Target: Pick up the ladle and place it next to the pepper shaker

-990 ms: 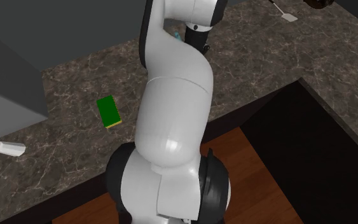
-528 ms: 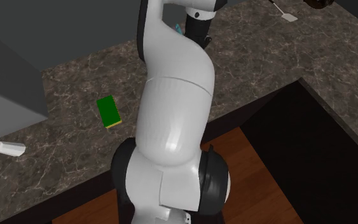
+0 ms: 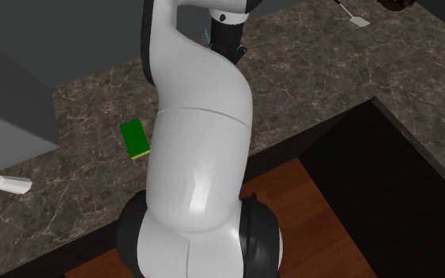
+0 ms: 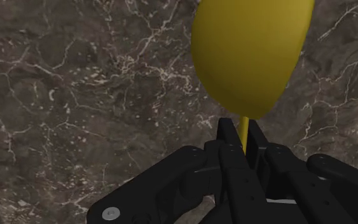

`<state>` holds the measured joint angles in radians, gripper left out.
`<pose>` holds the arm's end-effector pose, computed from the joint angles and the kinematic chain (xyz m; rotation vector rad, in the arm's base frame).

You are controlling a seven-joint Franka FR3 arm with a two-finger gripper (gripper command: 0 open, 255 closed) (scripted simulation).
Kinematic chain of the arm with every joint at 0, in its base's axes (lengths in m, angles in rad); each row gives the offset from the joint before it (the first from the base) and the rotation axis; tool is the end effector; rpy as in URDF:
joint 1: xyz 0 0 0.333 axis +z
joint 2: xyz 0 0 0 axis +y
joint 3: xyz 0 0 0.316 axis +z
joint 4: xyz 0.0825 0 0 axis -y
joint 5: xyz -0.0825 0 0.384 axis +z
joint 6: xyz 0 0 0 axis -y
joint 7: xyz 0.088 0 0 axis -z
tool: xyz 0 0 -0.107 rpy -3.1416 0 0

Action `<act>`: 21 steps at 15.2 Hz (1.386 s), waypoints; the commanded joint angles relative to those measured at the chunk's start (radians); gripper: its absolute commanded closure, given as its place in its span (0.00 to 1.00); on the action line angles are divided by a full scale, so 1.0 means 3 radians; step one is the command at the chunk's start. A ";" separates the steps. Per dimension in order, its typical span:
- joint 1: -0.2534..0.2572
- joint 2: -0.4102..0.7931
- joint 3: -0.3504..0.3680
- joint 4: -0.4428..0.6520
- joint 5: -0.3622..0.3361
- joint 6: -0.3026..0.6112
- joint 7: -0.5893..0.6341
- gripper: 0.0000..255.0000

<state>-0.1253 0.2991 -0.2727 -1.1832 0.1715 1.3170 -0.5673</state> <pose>0.5845 -0.1906 0.6124 -2.9714 -0.3054 0.1451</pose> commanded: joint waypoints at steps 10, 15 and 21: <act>0.0591 -0.0727 0.0335 -0.0983 -0.0102 0.0378 0.0845 1.00; 0.0806 -0.0888 0.0523 -0.1193 -0.0089 0.0484 0.1238 1.00; 0.1051 -0.0961 0.0757 -0.1298 -0.0053 0.0587 0.1709 1.00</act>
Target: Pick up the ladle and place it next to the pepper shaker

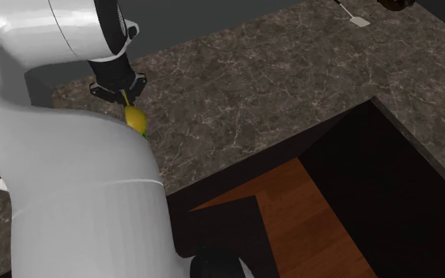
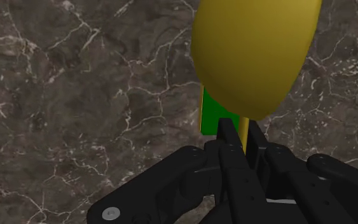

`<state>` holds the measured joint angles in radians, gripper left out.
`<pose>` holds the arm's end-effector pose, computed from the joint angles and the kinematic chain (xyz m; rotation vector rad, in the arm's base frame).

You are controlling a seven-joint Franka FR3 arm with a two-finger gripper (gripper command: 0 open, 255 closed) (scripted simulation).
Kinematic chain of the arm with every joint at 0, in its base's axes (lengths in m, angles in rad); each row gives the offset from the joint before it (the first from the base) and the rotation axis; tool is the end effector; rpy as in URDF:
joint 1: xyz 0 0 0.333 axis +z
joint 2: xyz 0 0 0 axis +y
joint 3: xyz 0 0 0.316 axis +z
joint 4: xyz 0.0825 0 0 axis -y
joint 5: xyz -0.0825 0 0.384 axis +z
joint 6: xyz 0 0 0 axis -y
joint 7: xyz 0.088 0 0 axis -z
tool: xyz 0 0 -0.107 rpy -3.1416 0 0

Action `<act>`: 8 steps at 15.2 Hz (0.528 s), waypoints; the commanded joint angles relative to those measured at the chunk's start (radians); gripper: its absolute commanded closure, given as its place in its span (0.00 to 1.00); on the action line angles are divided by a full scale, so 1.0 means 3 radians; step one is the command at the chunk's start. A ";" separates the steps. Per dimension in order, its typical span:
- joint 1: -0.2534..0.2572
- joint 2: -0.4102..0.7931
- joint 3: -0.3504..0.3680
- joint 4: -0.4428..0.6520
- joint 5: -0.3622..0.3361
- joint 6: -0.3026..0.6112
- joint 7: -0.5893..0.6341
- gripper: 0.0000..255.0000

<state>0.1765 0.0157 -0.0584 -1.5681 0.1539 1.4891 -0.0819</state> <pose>0.5441 0.0824 0.6117 -2.9712 -0.3060 0.1456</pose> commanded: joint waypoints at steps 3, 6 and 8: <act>0.0165 -0.0005 0.0160 -0.0009 0.0025 0.0056 0.0325 1.00; 0.0285 0.0038 0.0276 0.0035 0.0039 0.0093 0.0559 1.00; 0.0366 0.0083 0.0352 0.0086 0.0045 0.0114 0.0715 1.00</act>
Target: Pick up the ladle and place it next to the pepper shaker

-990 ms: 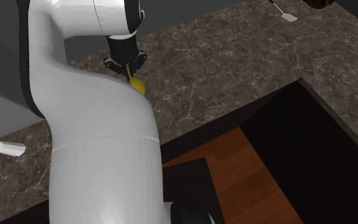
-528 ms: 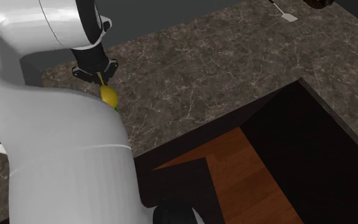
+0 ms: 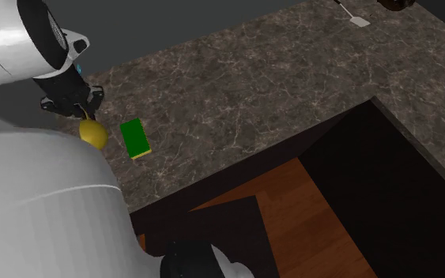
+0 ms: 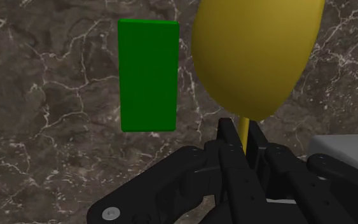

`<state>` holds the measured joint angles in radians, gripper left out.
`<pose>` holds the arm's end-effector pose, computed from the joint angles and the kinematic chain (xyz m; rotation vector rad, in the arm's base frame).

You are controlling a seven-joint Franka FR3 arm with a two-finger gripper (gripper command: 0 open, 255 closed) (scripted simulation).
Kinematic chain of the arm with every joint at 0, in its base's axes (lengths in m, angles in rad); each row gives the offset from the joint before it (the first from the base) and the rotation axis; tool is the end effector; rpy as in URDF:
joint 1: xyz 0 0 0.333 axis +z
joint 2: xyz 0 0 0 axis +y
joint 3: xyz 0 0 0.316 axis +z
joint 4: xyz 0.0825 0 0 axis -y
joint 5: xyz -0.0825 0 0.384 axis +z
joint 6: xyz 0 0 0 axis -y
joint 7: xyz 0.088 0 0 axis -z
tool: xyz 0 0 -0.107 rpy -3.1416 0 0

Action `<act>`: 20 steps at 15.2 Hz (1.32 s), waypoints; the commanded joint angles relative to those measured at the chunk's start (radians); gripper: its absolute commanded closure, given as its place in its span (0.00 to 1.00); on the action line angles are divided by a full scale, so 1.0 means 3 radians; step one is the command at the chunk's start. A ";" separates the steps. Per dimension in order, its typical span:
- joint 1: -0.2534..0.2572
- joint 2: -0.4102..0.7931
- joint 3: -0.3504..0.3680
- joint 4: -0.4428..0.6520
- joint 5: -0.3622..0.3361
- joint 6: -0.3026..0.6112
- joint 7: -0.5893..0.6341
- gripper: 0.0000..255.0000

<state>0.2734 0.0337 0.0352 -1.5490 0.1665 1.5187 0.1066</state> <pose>0.5271 0.1871 0.6131 -2.9715 -0.3062 0.1453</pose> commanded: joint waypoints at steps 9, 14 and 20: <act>0.0429 0.0410 0.0356 0.0490 -0.0035 0.0051 0.0787 1.00; 0.0688 0.0786 0.0504 0.0984 -0.0121 -0.0006 0.1187 1.00; 0.0677 0.0692 0.0497 0.0580 -0.0103 0.0301 0.1133 1.00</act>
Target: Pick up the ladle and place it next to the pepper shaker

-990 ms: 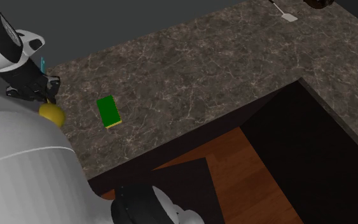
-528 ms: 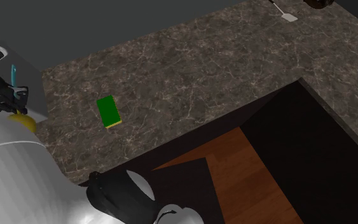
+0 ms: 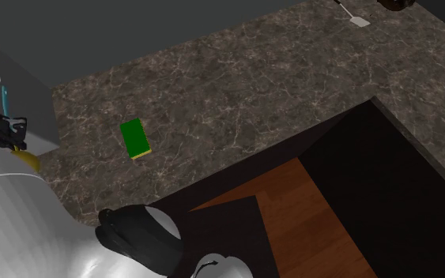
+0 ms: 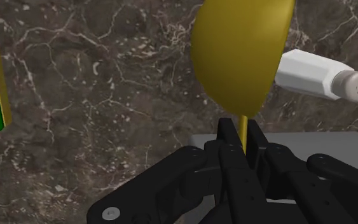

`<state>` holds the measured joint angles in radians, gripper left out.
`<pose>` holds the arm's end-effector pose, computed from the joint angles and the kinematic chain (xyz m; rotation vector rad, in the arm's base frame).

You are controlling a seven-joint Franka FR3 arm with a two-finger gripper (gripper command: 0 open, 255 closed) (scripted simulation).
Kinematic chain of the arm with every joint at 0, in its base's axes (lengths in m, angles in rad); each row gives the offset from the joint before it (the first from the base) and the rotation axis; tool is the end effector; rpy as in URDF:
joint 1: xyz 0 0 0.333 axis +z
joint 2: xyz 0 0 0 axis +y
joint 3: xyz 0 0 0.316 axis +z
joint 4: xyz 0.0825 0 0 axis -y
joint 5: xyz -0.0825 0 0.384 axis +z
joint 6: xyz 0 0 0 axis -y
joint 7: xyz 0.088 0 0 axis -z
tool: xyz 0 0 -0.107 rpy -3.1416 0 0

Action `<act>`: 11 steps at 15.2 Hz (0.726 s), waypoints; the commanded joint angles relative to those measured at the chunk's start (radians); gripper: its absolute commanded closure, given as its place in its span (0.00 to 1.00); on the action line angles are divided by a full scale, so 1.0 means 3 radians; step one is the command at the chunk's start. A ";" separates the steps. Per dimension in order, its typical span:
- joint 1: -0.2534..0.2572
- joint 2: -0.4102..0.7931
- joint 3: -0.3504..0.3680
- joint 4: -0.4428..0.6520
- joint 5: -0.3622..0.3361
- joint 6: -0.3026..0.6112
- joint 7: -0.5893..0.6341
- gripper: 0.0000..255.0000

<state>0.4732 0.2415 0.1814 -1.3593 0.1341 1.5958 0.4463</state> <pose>0.4987 0.3825 0.5873 -2.9729 -0.2979 0.1399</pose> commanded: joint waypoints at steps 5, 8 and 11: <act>0.0007 -0.0044 0.0006 -0.0338 0.0016 0.0283 -0.0040 1.00; 0.0006 -0.0059 0.0005 -0.0492 0.0022 0.0420 -0.0062 1.00; 0.0005 -0.0065 0.0003 -0.0634 0.0027 0.0555 -0.0083 1.00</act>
<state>0.4724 0.2242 0.1802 -1.5279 0.1405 1.7449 0.4225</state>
